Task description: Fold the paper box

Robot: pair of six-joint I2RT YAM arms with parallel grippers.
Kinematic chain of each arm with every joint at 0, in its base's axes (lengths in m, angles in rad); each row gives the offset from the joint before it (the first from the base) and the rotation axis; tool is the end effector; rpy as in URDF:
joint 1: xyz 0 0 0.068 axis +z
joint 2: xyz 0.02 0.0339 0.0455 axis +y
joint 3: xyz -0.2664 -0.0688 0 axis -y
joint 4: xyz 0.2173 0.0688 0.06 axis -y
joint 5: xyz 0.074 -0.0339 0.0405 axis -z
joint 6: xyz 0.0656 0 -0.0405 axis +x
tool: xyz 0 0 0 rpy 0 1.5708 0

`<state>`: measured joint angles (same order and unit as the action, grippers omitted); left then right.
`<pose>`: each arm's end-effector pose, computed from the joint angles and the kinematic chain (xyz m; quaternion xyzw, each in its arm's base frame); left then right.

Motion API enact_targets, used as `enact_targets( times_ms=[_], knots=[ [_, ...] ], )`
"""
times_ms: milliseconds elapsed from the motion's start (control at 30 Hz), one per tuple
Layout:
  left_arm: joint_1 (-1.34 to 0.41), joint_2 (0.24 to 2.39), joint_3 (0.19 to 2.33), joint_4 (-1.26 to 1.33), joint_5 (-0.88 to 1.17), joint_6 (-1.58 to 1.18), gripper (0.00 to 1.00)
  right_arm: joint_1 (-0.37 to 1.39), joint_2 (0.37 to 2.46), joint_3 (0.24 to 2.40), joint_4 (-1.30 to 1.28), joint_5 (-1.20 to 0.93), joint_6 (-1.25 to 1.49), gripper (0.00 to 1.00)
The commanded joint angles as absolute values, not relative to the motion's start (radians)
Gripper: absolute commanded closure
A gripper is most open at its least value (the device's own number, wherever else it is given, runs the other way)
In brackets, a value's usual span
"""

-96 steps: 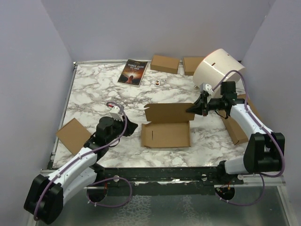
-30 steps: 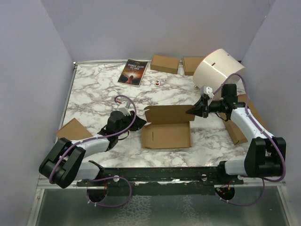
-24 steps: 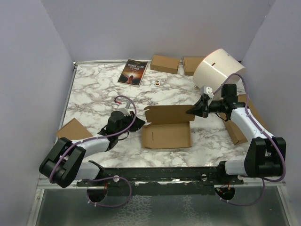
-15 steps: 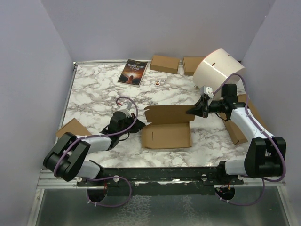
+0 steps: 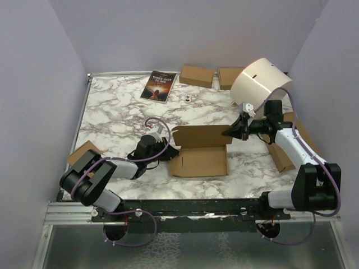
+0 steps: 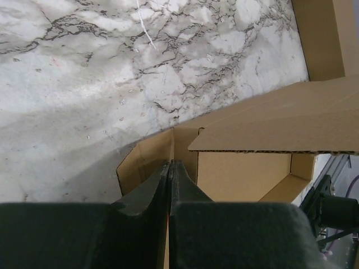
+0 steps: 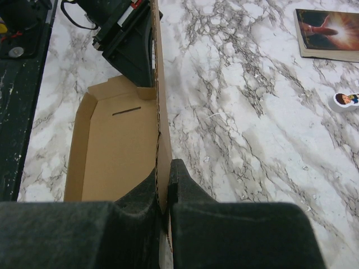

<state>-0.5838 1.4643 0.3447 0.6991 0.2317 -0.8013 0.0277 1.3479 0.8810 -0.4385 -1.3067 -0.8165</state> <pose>0.2139 -0.1593 0.1527 -0.0280 0.8354 -0.4196 0.3539 0.2366 0.0699 0.2574 -0.4886 0.6033 0.4308 0.4602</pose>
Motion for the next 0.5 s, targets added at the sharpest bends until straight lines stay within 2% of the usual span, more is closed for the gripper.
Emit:
enact_targets(
  times_ms=[0,467],
  knots=[
    [-0.606,1.499,0.362,0.789,0.246,-0.829,0.97,0.031,1.330,0.871,-0.407,-1.337,-0.819,0.99],
    [-0.642,1.599,0.389,0.940,0.205,-0.919,0.97,0.031,1.328,0.867,-0.411,-1.354,-0.820,0.99]
  ],
)
